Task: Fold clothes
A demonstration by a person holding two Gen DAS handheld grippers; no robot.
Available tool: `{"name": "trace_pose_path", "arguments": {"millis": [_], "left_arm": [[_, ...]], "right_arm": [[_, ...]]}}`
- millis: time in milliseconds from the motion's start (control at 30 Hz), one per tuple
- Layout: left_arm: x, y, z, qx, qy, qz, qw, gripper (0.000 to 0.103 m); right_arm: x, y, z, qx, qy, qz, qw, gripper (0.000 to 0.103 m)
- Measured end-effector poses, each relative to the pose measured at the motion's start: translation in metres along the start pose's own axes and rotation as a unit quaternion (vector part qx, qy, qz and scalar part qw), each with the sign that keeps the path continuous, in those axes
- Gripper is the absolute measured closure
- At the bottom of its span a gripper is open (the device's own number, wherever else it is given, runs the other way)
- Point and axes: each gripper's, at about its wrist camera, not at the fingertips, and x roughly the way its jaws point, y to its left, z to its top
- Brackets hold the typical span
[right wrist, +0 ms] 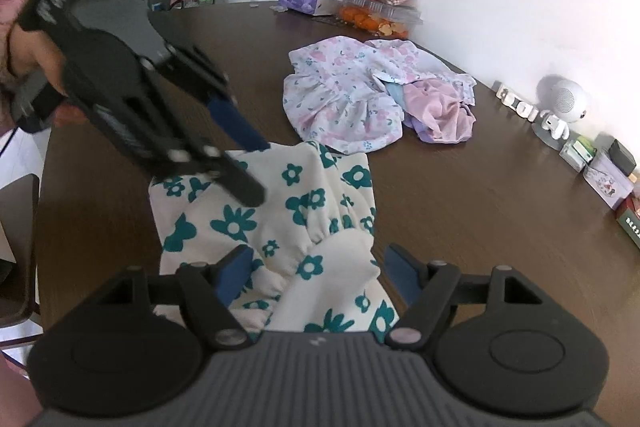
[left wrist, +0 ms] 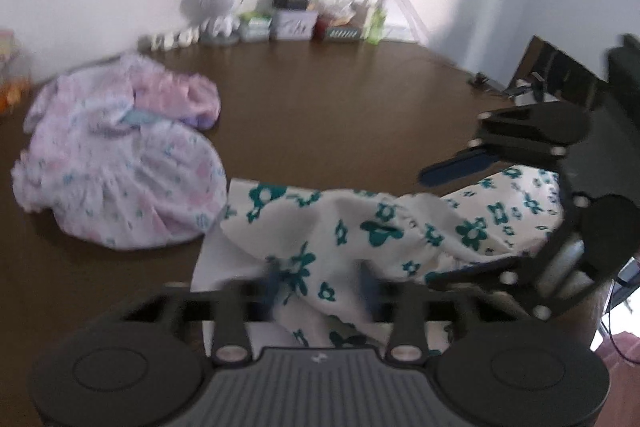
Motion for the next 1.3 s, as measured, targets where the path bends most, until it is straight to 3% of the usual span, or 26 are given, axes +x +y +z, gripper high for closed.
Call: {"name": "trace_pose_path", "arguments": {"millis": [33,267,400,533,633,733,1033,1167,1300], "left_arm": [[0.000,-0.001,0.000,0.001,-0.002,0.001,1.0000,0.097],[-0.019,-0.017,0.016,0.032,-0.046,0.011,0.9983,0.097],[-0.012,-0.022,0.018,0.048,-0.033,0.029,0.9979,0.097],[-0.005,-0.015,0.016,0.032,-0.030,0.042,0.9982,0.087],[-0.004,-0.007,0.016,0.013,-0.032,0.029,0.9990,0.086],[-0.004,-0.006,0.016,0.013,-0.033,0.026,0.9990,0.099],[-0.033,-0.035,0.039,0.056,-0.094,0.033,0.9934,0.102],[-0.043,-0.058,0.052,0.091,-0.113,0.040,0.9886,0.102],[-0.049,-0.070,0.059,0.098,-0.124,0.034,0.9869,0.102]], "right_arm": [[-0.002,0.000,-0.002,0.002,-0.002,0.000,1.000,0.028],[-0.018,-0.005,-0.012,0.026,-0.017,0.002,1.000,0.028],[-0.024,-0.004,-0.017,0.037,-0.029,0.004,0.999,0.028],[-0.028,-0.004,-0.023,0.050,-0.036,0.009,0.998,0.028],[-0.031,-0.005,-0.027,0.060,-0.042,0.010,0.997,0.028],[-0.033,-0.007,-0.031,0.069,-0.046,0.010,0.997,0.028],[-0.033,-0.009,-0.030,0.068,-0.051,0.009,0.996,0.026],[-0.028,-0.007,-0.022,0.049,-0.044,0.006,0.998,0.024],[-0.011,-0.004,-0.013,0.022,-0.010,-0.008,1.000,0.026]]}}
